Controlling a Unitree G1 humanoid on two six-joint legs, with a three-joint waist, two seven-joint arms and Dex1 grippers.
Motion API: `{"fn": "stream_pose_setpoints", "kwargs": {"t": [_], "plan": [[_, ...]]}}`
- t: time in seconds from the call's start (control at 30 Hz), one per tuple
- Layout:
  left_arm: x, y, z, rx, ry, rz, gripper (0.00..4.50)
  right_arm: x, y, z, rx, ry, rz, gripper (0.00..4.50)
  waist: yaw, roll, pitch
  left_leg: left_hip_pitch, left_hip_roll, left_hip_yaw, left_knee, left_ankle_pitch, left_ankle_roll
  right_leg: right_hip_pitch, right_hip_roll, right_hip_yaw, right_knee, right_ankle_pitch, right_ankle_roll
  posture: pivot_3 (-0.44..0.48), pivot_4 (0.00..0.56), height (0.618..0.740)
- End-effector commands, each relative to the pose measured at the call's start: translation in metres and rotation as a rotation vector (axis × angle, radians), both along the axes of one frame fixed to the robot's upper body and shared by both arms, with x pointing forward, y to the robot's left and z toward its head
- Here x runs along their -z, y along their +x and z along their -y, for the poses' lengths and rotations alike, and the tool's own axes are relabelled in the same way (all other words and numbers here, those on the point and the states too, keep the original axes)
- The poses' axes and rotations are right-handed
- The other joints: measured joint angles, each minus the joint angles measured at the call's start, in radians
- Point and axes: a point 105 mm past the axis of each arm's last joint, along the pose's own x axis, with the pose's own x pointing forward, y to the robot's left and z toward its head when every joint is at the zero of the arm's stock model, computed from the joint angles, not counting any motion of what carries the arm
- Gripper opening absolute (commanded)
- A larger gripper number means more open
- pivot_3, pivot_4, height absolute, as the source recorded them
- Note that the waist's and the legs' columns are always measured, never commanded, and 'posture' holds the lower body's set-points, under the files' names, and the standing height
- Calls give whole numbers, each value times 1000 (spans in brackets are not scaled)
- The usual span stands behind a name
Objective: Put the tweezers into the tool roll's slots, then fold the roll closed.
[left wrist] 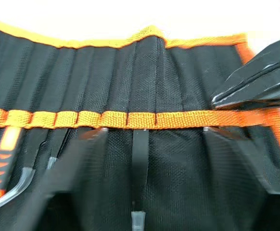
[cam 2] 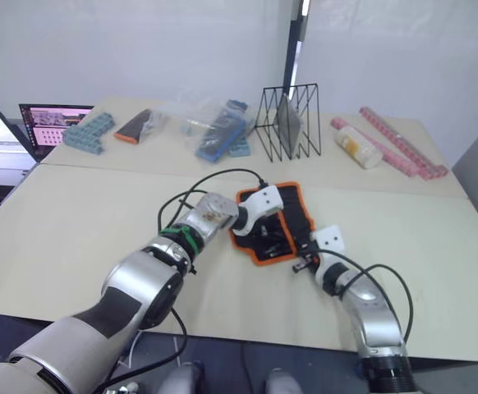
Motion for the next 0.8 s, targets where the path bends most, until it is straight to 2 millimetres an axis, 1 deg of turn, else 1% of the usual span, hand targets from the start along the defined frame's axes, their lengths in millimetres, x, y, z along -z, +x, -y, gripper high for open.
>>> {"fn": "stream_pose_setpoints", "kwargs": {"t": [0.03,0.13,0.23,0.33,0.43,0.57,0.77,0.8], "plan": [[-38,5,-7,36,-96,0,4463,15,-5,-5,-31,1,-60,0,-1,1,0,0,0,0,0,0,0,0,0,0,0,0,0,0,150,734],[-55,6,-17,57,-148,6,4463,18,-5,-6,-44,4,-71,0,3,1,0,-1,0,0,0,0,0,0,0,0,0,0,0,0,150,734],[-71,9,-32,52,-189,10,4463,19,-4,-6,-49,7,-72,0,2,1,0,-1,0,0,0,0,0,0,0,0,0,0,0,0,150,734],[-87,12,-48,40,-230,33,4463,10,-1,-6,-53,31,-38,0,-2,1,0,0,0,0,0,0,0,0,0,0,0,0,0,0,150,734],[-97,15,-75,-6,-245,75,4463,-4,3,-7,-65,51,4,0,-7,3,1,0,1,0,0,0,0,0,0,0,1,0,0,0,150,734],[-98,16,-114,-107,-259,102,4463,-20,5,-9,-76,91,40,0,-11,4,2,0,1,0,0,0,0,0,0,0,2,0,0,0,150,734],[-92,1,-165,-263,-306,126,4463,-20,5,-14,-101,100,28,0,2,6,4,-2,1,-1,1,0,0,-1,0,0,3,0,0,0,150,734],[-89,-1,-176,-308,-307,127,4463,-20,5,-14,-104,103,29,0,5,6,4,-2,1,-1,1,0,0,-1,0,0,3,0,0,0,150,734]]}}
